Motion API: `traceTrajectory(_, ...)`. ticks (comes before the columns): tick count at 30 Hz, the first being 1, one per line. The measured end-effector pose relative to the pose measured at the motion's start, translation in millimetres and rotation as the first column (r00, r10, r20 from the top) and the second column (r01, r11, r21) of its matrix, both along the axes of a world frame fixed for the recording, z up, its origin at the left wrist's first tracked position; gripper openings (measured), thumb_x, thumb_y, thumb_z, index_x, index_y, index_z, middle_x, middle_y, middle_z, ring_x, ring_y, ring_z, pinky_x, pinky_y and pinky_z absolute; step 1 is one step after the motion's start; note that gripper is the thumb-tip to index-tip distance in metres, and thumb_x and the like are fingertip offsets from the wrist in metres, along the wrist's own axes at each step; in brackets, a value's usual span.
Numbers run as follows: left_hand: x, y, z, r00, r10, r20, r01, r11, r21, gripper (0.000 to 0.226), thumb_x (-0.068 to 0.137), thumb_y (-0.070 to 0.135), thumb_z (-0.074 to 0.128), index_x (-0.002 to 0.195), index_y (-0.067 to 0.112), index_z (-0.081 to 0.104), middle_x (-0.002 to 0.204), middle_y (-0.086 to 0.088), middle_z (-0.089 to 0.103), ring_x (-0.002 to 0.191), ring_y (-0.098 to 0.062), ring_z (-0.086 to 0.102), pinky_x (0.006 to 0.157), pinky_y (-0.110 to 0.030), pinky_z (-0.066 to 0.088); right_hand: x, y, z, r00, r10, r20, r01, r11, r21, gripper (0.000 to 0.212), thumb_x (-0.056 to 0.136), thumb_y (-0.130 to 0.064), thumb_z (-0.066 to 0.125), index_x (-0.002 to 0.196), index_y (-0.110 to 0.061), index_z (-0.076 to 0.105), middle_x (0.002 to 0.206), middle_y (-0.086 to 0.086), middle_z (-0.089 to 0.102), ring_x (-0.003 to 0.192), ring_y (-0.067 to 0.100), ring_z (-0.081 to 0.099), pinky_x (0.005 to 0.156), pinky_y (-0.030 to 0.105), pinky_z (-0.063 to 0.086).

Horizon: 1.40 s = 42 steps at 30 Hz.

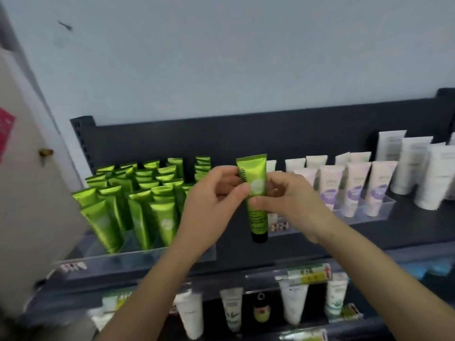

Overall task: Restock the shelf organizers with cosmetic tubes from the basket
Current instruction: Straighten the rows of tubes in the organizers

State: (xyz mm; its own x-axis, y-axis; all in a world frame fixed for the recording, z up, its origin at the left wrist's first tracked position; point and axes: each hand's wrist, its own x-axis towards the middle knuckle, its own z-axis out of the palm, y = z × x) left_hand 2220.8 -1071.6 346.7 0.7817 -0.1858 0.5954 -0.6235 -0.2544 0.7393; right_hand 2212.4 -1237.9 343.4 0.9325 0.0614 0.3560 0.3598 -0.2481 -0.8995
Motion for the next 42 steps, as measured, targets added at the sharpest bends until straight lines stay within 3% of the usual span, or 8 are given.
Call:
traceTrajectory(4,9,50,19,0.999,0.037,-0.007,-0.037,0.999,-0.001,0.014,0.078,0.023,0.072,0.09,0.026,0.066,0.08,0.003,0.07,0.076,-0.013,0.066,0.073,-0.032,0.054,11,51,5,0.996,0.072,0.047,-0.07,0.996,-0.046,0.025,0.071,-0.002,0.078,0.092,-0.015,0.072,0.084,-0.002,0.075,0.078,0.012,0.07,0.075,0.028,0.057)
traceTrajectory(7,16,86,33,0.999,0.043,-0.009,-0.043,0.999,0.033,0.009,0.079,0.014,0.072,0.084,0.021,0.068,0.067,0.004,0.065,0.064,-0.011,0.061,0.07,-0.039,0.055,18,82,14,0.986,0.137,0.098,-0.129,0.988,-0.088,0.025,0.072,-0.003,0.077,0.093,-0.017,0.072,0.09,0.001,0.075,0.084,0.017,0.071,0.078,0.028,0.057)
traceTrajectory(11,27,144,58,0.985,0.168,0.043,-0.169,0.986,0.003,0.018,0.082,0.003,0.068,0.083,0.021,0.066,0.064,0.008,0.059,0.068,-0.014,0.061,0.067,-0.026,0.058,35,105,22,0.985,0.068,0.161,-0.043,0.988,-0.15,0.028,0.072,-0.015,0.079,0.093,-0.03,0.068,0.088,-0.006,0.071,0.086,0.007,0.068,0.084,0.029,0.056)
traceTrajectory(15,41,207,83,0.949,0.313,0.044,-0.315,0.948,0.041,0.014,0.084,-0.001,0.063,0.089,0.012,0.063,0.08,-0.013,0.057,0.073,-0.023,0.059,0.066,-0.022,0.058,52,105,20,0.982,-0.036,0.185,0.053,0.995,-0.084,0.018,0.078,-0.017,0.075,0.089,-0.029,0.068,0.083,-0.009,0.071,0.078,0.001,0.067,0.073,0.022,0.053)
traceTrajectory(23,65,282,80,0.845,0.534,-0.03,-0.527,0.841,0.126,0.018,0.088,0.003,0.061,0.081,0.02,0.059,0.081,-0.012,0.057,0.077,-0.027,0.061,0.077,-0.04,0.055,79,117,24,0.982,-0.003,0.191,0.021,0.996,-0.092,0.016,0.082,-0.013,0.07,0.084,-0.029,0.07,0.077,-0.01,0.072,0.068,0.007,0.068,0.068,0.025,0.053)
traceTrajectory(32,60,295,65,0.807,0.579,-0.117,-0.584,0.811,-0.019,0.006,0.089,0.002,0.06,0.092,0.007,0.058,0.081,-0.01,0.056,0.079,-0.024,0.061,0.073,-0.032,0.055,94,146,26,0.978,0.105,0.182,-0.085,0.99,-0.115,0.012,0.082,-0.01,0.069,0.086,-0.021,0.072,0.079,0.002,0.073,0.077,0.022,0.069,0.08,0.046,0.057)
traceTrajectory(37,55,293,63,0.801,0.594,-0.077,-0.598,0.798,-0.072,0.005,0.09,0.003,0.058,0.091,0.008,0.058,0.081,-0.007,0.056,0.077,-0.02,0.061,0.072,-0.028,0.056,95,158,31,0.966,0.148,0.211,-0.111,0.978,-0.178,0.014,0.083,-0.013,0.069,0.086,-0.027,0.071,0.078,-0.005,0.072,0.074,0.013,0.069,0.079,0.042,0.058)
traceTrajectory(42,50,297,67,0.755,0.654,-0.047,-0.654,0.745,-0.127,0.015,0.091,0.005,0.057,0.106,0.004,0.058,0.089,-0.006,0.058,0.087,-0.021,0.062,0.072,-0.025,0.055,94,163,35,0.964,0.146,0.223,-0.092,0.967,-0.239,0.01,0.084,-0.018,0.068,0.092,-0.023,0.071,0.082,-0.008,0.071,0.078,0.009,0.068,0.079,0.037,0.057)
